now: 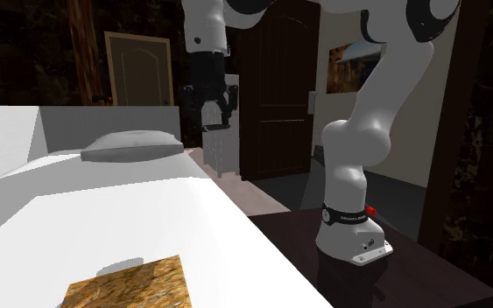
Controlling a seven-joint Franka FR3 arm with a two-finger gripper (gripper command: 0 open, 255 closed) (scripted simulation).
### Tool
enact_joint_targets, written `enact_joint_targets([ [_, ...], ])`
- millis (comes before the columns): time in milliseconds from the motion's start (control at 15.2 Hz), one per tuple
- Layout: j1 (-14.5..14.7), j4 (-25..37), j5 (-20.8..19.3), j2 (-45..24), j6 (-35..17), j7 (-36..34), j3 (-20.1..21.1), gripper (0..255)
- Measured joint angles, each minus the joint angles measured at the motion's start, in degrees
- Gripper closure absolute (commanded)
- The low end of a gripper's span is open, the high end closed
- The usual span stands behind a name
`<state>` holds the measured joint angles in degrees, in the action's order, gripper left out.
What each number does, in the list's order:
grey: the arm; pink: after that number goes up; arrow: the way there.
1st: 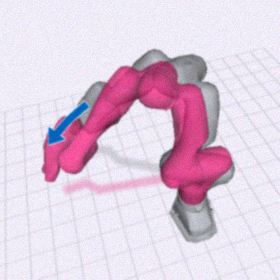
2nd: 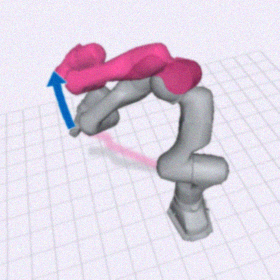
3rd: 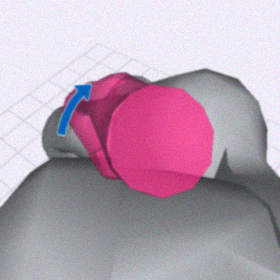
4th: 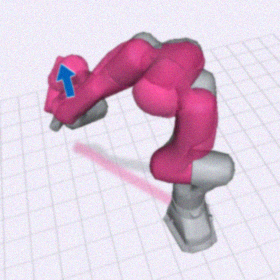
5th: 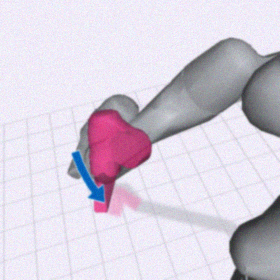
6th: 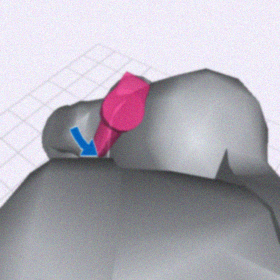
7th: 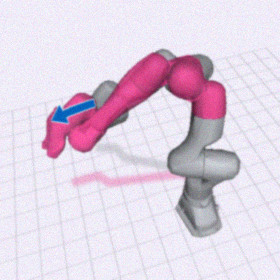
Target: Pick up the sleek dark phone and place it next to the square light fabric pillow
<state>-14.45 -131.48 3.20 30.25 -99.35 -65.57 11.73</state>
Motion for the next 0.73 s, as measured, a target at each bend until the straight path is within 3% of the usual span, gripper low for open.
enact_joint_targets([
  [726, -5.99, 8.53, -5.62, -11.1, -2.75, 12.57, -9.24, 255],
])
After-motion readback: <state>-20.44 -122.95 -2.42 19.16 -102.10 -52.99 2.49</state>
